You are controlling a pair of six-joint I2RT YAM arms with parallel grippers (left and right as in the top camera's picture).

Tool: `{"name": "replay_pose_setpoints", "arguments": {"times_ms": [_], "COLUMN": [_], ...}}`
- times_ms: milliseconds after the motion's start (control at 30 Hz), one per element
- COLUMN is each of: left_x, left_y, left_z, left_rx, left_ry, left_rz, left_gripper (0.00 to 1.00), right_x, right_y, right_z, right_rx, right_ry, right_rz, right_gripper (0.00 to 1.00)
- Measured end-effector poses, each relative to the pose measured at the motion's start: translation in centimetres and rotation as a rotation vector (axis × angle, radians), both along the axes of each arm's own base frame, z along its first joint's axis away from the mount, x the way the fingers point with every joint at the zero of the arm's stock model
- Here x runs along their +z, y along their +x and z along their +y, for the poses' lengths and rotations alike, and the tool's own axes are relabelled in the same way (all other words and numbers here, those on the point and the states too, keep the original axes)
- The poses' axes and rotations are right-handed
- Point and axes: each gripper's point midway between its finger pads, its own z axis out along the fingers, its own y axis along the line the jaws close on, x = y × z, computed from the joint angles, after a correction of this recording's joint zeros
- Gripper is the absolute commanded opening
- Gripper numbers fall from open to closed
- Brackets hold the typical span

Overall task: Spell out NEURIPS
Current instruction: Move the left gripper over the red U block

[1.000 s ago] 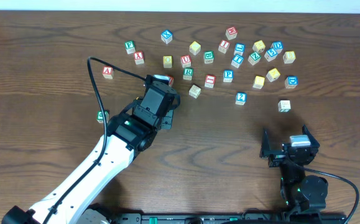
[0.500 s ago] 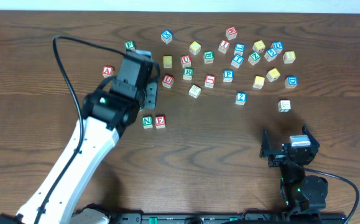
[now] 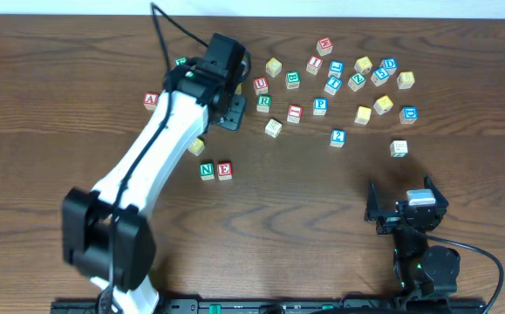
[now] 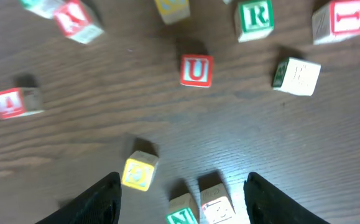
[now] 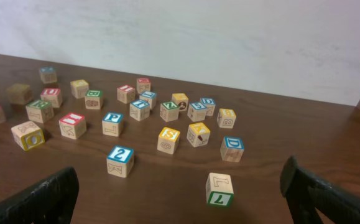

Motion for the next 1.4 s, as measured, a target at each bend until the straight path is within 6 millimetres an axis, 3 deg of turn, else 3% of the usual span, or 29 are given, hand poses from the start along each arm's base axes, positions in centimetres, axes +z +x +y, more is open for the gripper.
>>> {"name": "replay_pose_setpoints", "arguments": {"times_ms": [233, 667, 1200, 1400], "left_x": [-2.8, -3.9, -8.4, -8.7], "left_y": [0.6, 3.7, 4.7, 5.2], "left_z": [-0.5, -1.9, -2.2, -2.4], "left_rx": [-0.067, -0.102, -0.104, -0.104], "left_ry": [0.037, 0.027, 0.044, 0.04], "left_rz": [0.067, 0.042, 0.088, 0.074], "left_gripper": [0.66, 0.67, 0.65, 0.61], "right_x": [0.0, 0.0, 0.0, 0.0], "right_y": [0.0, 0.0, 0.0, 0.0], "right_z": [0.0, 0.0, 0.0, 0.0], "right_rx": [0.0, 0.0, 0.0, 0.0], "right_ry": [0.0, 0.0, 0.0, 0.0], "right_rz": [0.0, 0.0, 0.0, 0.0], "right_gripper": [0.99, 0.99, 0.99, 0.99]}}
